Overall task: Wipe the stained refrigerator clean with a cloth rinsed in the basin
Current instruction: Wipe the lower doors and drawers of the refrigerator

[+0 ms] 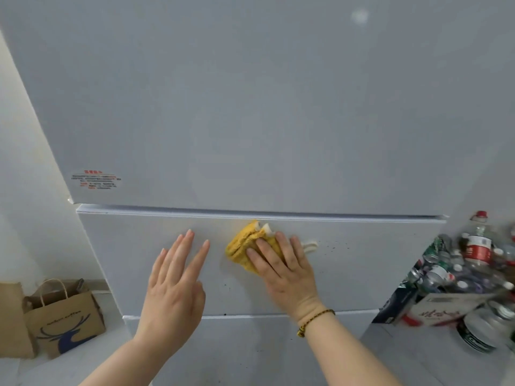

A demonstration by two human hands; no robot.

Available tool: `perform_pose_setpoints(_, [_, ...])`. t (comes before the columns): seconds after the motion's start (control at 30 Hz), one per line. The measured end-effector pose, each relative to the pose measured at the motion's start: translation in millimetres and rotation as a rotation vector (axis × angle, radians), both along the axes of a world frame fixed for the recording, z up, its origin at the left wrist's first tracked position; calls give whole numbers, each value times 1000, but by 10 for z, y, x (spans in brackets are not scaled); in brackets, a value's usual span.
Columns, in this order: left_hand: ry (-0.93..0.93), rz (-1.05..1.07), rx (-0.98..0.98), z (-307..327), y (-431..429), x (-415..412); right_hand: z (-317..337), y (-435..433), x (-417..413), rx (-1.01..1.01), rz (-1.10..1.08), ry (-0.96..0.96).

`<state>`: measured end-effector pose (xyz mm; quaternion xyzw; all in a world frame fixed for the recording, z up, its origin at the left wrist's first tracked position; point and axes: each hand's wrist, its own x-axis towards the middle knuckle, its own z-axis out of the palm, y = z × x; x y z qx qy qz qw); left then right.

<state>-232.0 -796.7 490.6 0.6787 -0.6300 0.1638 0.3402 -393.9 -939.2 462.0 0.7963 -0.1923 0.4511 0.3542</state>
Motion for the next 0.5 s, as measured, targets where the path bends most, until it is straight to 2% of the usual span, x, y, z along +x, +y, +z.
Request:
perform_pose_setpoints(0.1, [-7, 42, 22, -90, -179, -208, -52, -189, -635, 137, -102, -179])
perform_pose_setpoints(0.13, [-5, 75, 31, -108, -219, -249, -47, -234, -788, 236, -136, -293])
perform_pose_setpoints(0.23, [-32, 156, 32, -135, -290, -318, 12, -231, -811, 643, -151, -819])
perform_pose_setpoints(0.3, [-44, 187, 26, -159, -300, -336, 69, -150, -575, 739, -119, -999])
perform_pose_setpoints(0.37, [-40, 209, 33, -172, -311, -387, 56, -75, -390, 694, -81, -960])
perform_pose_setpoints(0.5, [-58, 208, 38, -142, -332, -501, -100, -39, -345, 507, -46, -582])
